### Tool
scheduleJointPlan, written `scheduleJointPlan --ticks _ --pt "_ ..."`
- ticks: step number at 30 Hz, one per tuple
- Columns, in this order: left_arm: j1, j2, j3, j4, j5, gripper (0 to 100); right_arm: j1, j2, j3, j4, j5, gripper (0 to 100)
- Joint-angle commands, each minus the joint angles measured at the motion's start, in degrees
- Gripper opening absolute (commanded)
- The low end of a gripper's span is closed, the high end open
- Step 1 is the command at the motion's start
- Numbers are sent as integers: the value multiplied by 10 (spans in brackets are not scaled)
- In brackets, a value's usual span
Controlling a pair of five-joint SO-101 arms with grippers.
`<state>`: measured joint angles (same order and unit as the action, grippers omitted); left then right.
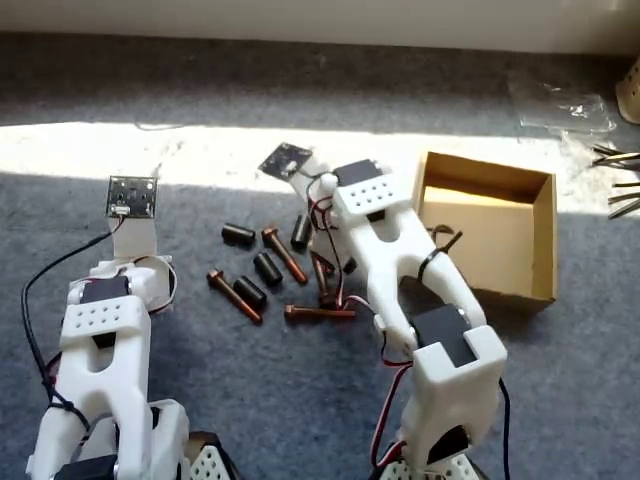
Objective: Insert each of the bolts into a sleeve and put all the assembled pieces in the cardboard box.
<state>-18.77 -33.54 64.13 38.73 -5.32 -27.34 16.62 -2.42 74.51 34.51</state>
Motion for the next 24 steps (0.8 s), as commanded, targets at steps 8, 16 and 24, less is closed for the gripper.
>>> scheduleJointPlan --ticks 8,16,24 --pt "17 -3 0 -18 1 11 -17 -9 -337 231 -62 3" --pt "42 0 1 -17 -30 11 -47 -66 -473 262 -128 3" --pt "66 -4 13 -18 -48 11 -94 -255 -335 263 -132 3"
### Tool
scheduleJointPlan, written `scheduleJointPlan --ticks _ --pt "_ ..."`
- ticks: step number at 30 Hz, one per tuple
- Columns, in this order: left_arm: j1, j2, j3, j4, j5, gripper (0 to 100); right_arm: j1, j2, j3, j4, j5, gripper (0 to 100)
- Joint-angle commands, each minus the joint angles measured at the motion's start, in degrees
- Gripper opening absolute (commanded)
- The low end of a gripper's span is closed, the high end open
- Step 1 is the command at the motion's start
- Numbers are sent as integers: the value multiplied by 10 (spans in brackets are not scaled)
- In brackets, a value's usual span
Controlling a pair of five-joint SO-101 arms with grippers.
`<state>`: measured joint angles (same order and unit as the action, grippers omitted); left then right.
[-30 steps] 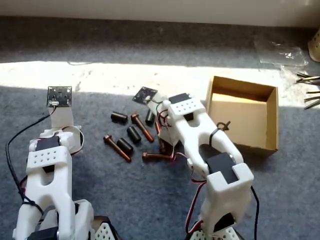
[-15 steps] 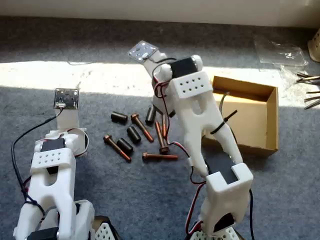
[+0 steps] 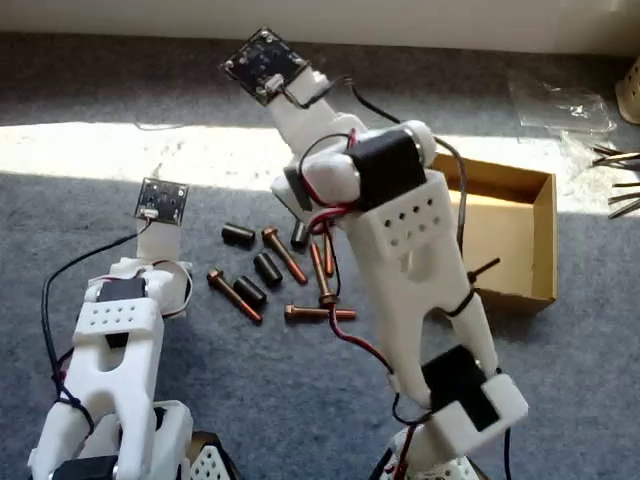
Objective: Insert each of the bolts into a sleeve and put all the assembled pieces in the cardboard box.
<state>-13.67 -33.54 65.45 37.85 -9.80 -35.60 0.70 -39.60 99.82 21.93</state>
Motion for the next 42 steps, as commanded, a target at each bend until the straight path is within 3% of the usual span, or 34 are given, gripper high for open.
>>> scheduleJointPlan --ticks 1,8,17,23,28,34,38,42 --pt "15 -4 0 -9 -4 11 -12 -128 61 7 -6 3" --pt "36 -5 0 -8 -4 11 -7 -300 250 -36 -6 3" --pt "83 -5 -3 -5 1 11 35 -467 544 -190 -6 3" --pt "111 -6 -63 93 5 11 80 -568 719 -279 -6 3" --pt "121 -6 -128 200 149 9 100 -622 847 -347 -6 3" --pt "121 -3 -112 210 321 11 116 -662 960 -398 -6 3" --pt "122 0 -102 159 348 11 153 -687 1003 -434 -11 3" --pt "122 0 -103 124 351 11 160 -713 1041 -449 -65 3"
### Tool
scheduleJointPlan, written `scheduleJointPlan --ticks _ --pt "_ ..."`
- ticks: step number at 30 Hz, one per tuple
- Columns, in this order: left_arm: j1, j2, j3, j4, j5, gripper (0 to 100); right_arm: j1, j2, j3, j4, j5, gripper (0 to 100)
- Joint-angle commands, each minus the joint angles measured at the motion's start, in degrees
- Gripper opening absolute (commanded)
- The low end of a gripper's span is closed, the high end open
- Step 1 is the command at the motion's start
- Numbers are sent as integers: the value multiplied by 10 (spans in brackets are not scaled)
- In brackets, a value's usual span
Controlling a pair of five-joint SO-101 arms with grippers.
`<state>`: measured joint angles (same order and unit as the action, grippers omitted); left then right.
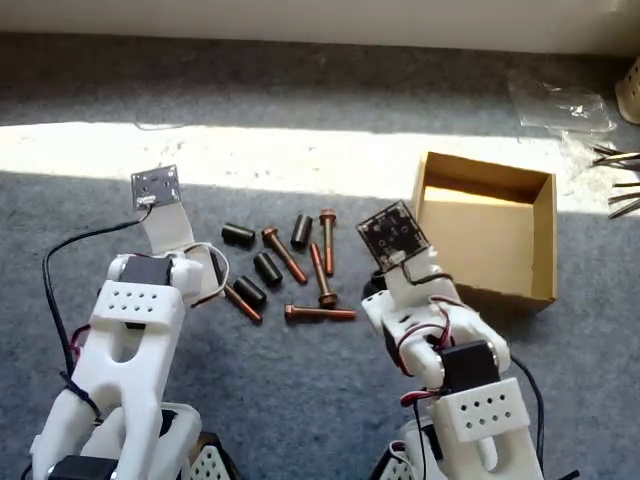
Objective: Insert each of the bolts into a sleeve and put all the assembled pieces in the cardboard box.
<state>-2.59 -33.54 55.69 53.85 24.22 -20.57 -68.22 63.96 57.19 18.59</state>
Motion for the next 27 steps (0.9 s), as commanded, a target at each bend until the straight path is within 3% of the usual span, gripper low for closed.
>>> scheduleJointPlan --ticks 1,10,15,23,27 --pt "11 0 -6 -41 11 11 9 -31 15 -22 -40 3" --pt "33 0 -7 -57 127 11 7 -117 70 -54 -101 3" --pt "89 0 -6 -57 131 11 6 -196 157 -121 -101 3" --pt "90 1 -10 -35 175 117 -31 -324 233 -128 -98 3" --pt "89 1 -8 -28 179 119 -38 -341 248 -128 -97 3"
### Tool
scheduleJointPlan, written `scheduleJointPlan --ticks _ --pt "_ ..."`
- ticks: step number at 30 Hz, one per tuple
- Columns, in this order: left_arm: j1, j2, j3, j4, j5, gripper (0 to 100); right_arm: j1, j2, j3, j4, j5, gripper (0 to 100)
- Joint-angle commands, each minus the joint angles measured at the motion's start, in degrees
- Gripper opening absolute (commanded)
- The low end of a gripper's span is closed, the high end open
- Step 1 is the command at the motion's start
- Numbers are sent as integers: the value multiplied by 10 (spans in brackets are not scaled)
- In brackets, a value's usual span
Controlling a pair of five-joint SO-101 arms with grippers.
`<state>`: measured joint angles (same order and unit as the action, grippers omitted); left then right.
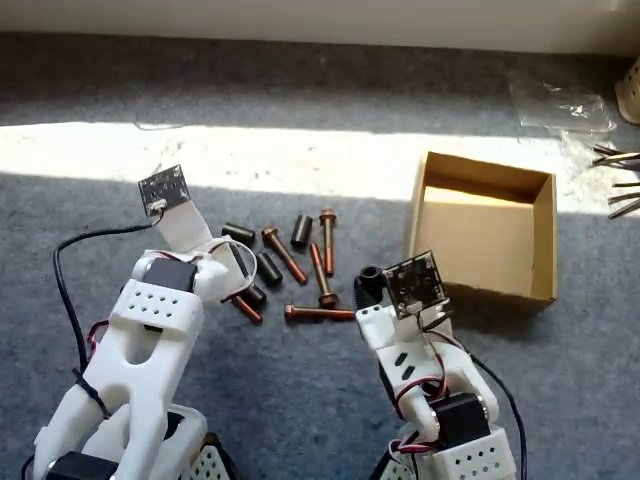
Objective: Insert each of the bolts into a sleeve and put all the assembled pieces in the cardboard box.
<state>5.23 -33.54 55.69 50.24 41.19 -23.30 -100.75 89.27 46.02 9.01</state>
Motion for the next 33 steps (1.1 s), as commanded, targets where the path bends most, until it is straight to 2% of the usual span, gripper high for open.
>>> scheduleJointPlan --ticks 1,7,12,18,33 --pt "10 1 -7 8 10 120 -11 -15 -5 -16 -1 3" --pt "-2 64 -15 7 11 120 -11 -15 -5 -16 -1 3" --pt "-52 193 -95 13 11 120 -10 -15 -5 -16 0 3" --pt "-56 285 -163 53 11 120 -11 -15 -4 -16 33 3" --pt "-55 322 -170 52 9 119 -13 -15 -4 -16 34 3"
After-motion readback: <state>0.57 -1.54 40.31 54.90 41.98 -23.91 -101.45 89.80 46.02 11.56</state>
